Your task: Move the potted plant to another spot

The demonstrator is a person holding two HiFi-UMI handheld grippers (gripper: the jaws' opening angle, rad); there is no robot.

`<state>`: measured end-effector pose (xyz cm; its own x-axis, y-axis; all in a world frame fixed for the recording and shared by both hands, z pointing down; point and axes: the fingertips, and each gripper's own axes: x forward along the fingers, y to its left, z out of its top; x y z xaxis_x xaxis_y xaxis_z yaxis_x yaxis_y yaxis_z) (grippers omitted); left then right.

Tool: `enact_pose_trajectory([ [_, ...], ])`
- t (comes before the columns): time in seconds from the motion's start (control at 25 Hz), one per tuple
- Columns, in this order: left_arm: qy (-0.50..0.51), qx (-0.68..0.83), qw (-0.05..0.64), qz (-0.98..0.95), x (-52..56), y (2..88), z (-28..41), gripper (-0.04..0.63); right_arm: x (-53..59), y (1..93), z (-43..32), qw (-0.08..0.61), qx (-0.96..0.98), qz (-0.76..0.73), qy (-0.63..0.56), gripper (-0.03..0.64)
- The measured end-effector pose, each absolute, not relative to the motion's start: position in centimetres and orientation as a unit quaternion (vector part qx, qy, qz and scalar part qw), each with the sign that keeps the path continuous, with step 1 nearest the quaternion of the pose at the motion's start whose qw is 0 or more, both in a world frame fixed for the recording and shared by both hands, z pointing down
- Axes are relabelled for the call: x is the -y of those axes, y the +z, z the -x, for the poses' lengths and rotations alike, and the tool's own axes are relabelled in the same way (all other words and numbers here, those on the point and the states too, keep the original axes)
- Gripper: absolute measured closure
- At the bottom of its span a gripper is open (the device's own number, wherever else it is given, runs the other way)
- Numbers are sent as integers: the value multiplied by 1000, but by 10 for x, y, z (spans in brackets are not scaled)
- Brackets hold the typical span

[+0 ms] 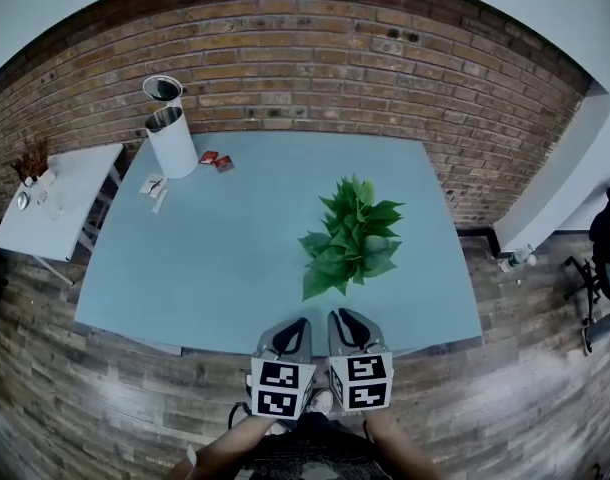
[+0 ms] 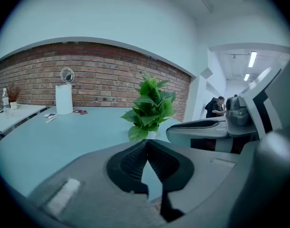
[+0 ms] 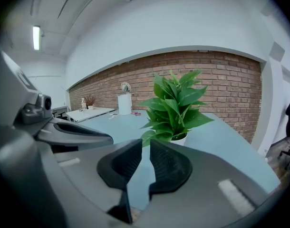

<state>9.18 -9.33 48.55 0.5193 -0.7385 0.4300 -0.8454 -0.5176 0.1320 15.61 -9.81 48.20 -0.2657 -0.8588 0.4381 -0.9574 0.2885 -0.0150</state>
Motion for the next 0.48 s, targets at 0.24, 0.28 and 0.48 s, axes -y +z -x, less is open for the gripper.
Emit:
enact_pose_trajectory([
  [0.24, 165, 451, 162, -862, 82, 484, -96, 595, 82, 472, -149, 167, 788, -576, 136, 599],
  [0.28, 164, 451, 162, -862, 81, 483, -96, 595, 79, 470, -148, 166, 789, -575, 135, 606],
  [0.48, 158, 449, 156, -865, 73, 477, -96, 595, 69, 467, -146, 159, 790, -574, 145, 612],
])
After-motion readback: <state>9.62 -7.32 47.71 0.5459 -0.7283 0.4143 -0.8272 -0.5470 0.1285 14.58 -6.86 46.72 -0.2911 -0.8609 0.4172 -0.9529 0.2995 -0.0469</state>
